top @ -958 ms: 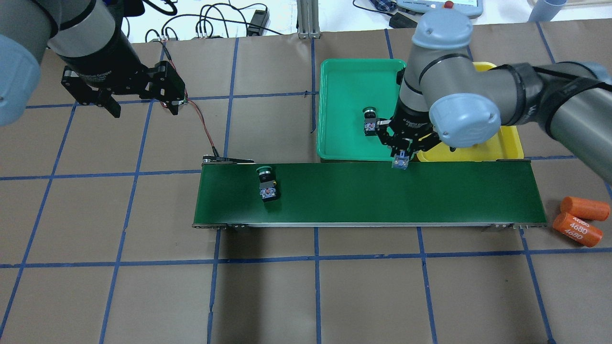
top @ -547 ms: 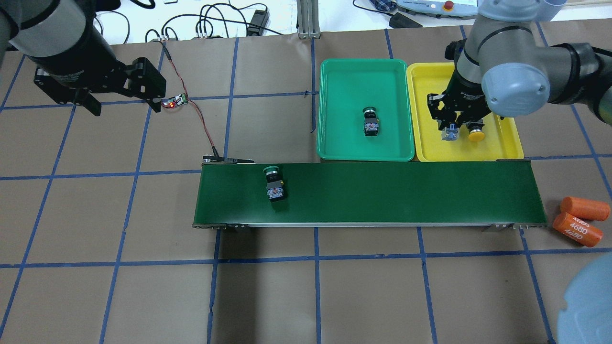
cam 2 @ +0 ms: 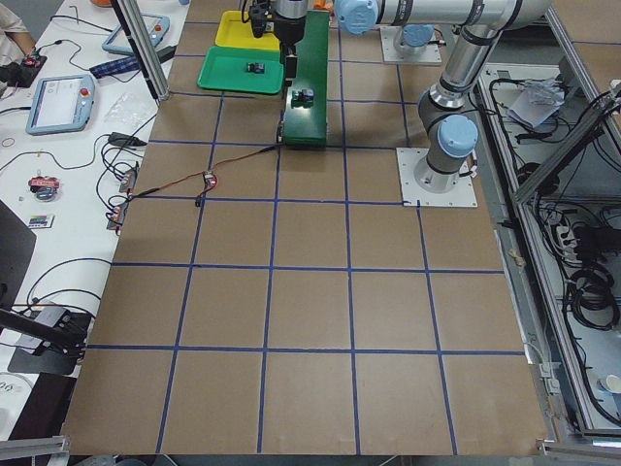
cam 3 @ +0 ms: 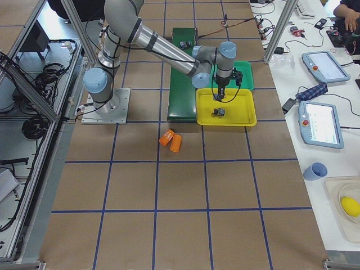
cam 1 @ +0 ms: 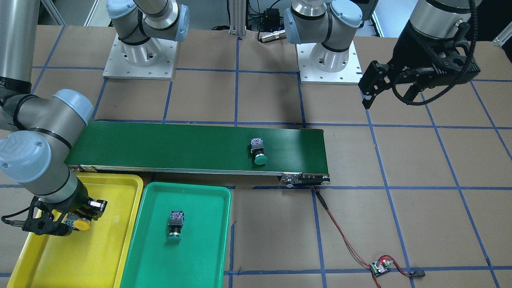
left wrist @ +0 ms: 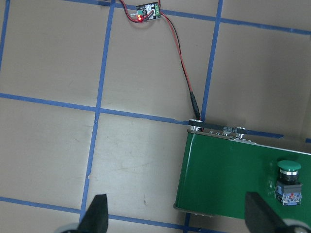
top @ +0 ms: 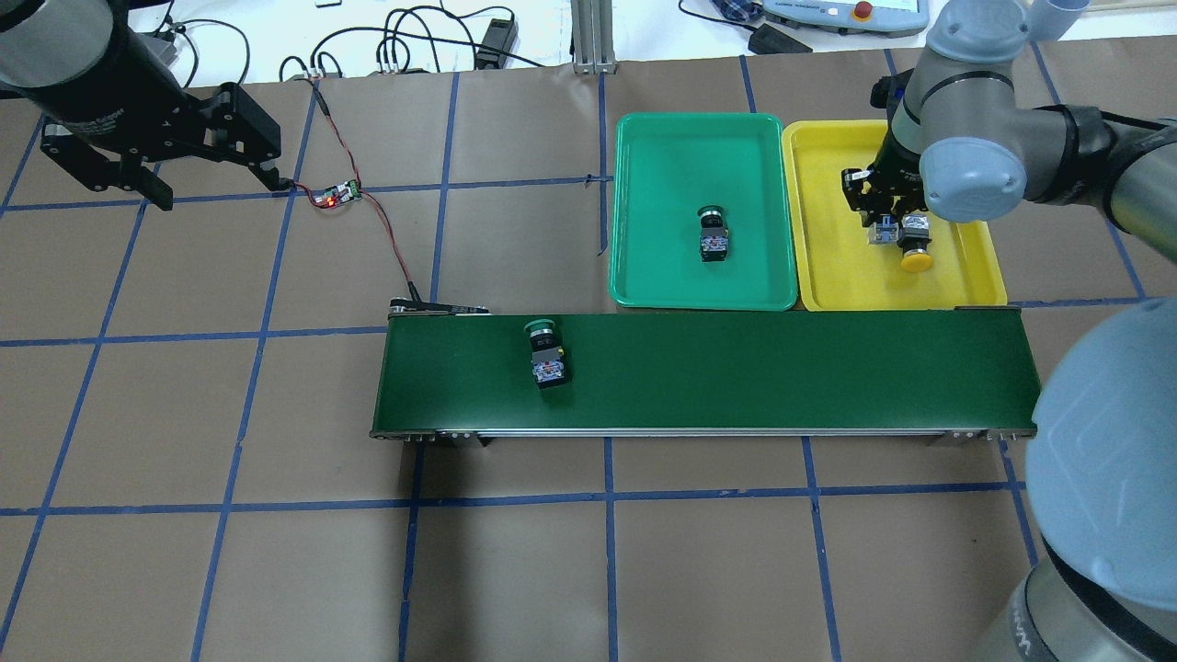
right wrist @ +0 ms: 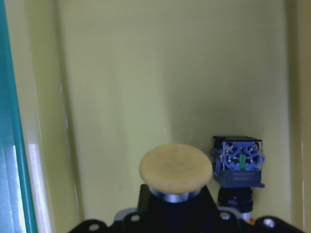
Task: Sort buttons by color to trays
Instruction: 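Open the right gripper over the yellow tray and raise it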
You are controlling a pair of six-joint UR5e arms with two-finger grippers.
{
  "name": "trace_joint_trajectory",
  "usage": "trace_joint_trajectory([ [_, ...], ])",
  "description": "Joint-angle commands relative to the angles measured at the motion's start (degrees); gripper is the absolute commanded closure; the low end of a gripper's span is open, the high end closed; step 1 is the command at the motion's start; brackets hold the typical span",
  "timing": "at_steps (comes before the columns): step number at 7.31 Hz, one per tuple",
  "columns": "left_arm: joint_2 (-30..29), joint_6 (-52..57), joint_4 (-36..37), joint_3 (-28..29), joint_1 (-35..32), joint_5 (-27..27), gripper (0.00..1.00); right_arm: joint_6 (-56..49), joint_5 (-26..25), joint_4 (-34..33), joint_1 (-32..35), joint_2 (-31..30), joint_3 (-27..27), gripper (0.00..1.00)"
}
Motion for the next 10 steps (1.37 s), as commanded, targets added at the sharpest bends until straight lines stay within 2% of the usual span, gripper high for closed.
trace_joint_trajectory([
  [1, -4.3, 0.1, -5.3, 6.1, -2.9, 1.0, 0.0, 0.0, 0.0, -3.0, -0.4, 2.6, 0.0, 0.01],
  [2, -7.5, 0.2, -8.4, 10.8, -3.7, 1.2, 0.0, 0.0, -0.1, -2.8, -0.7, 2.3, 0.1, 0.0],
  [3, -9.1, 0.2, -9.7, 12.4, -5.3, 2.4, 0.0, 0.0, 0.0, -2.7, -0.7, 2.1, 0.1, 0.0],
  [4, -9.1, 0.2, -9.3, 11.3, -6.6, 3.9, 0.0, 0.1, 0.3, -2.3, -0.7, 0.6, 0.2, 0.0],
  [5, -9.3, 0.0, -8.5, 10.5, -7.4, 4.0, 0.0, 0.1, 0.5, 0.0, -0.5, -2.7, 0.4, 0.0],
  [8, -8.1, 0.4, -5.6, 9.8, -7.3, 3.6, 0.0, 2.1, 0.7, 19.1, 3.0, -17.4, 1.9, 0.0],
  [10, -8.2, 1.8, -3.2, 9.6, -7.1, 3.3, 0.0, 4.4, 0.8, 19.6, 6.6, -24.8, 8.5, 0.0],
])
